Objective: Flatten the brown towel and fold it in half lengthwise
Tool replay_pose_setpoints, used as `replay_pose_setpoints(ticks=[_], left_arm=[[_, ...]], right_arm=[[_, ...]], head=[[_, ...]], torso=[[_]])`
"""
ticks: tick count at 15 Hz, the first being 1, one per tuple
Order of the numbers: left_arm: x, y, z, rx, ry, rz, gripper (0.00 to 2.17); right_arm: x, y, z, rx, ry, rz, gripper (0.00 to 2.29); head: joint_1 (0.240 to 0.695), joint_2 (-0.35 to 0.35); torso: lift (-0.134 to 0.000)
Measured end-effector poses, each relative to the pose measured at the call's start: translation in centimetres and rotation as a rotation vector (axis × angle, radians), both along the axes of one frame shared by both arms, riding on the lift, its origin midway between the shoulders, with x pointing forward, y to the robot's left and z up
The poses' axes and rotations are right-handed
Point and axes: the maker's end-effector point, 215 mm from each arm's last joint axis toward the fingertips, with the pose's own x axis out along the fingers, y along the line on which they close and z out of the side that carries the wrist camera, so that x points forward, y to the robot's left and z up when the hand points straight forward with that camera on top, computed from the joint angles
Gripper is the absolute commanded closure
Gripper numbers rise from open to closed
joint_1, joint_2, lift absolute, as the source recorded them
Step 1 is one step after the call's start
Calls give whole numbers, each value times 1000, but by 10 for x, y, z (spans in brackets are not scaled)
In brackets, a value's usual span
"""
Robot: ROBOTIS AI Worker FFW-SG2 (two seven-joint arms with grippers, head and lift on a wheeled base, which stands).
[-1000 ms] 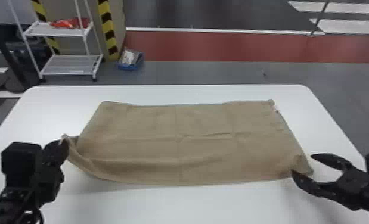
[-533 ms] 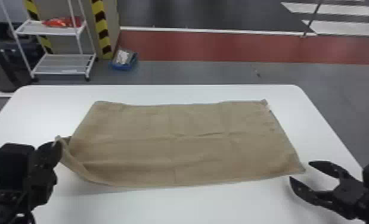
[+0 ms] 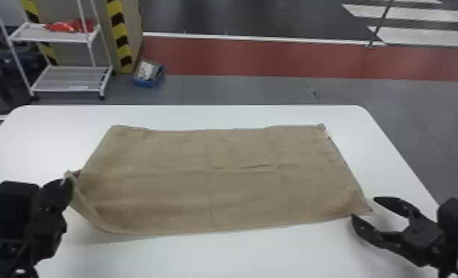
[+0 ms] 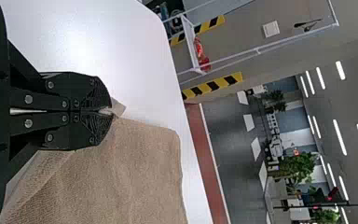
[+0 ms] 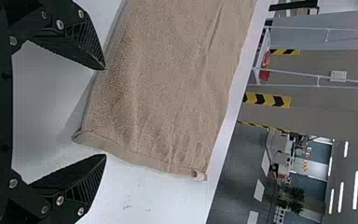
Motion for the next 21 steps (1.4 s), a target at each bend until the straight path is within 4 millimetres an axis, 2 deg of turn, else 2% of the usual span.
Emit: replay_pose_setpoints(ticks=[3,6,8,9,11,17,19,21], left_arm=[[0,-1,0,-1,1,-3,1733],[0,-1,0,0,1,-3,1730],[1,0,2,0,-2,-2,1733],[1,0,2,1,-4,-1,1730],[2,0,6,2,-10,1,1730],[3,1,29,14,-44,5,1730],[2,7,39,39,-48,18,1730],[-1,18,48,64,-33,39,1730]], right_arm=[[3,-4,-7,-2,12,-8,309],[1,-2,-18,-32,42,5,937],[0,-1,-18,-37,51,19,1656],[0,0,-15,-38,48,25,1750],[0,4,-5,-42,26,31,1750],[-1,18,46,-31,2,46,1747],[-2,14,64,-24,19,31,1747],[3,-2,86,-24,32,-13,1747]], head=[[695,-102],[695,-100],[695,-98],[695,-97],[695,-93],[695,-74],[695,-69],[695,-72]], torso=[[-128],[-128],[-128],[-128],[-128],[-128],[-128],[-128]])
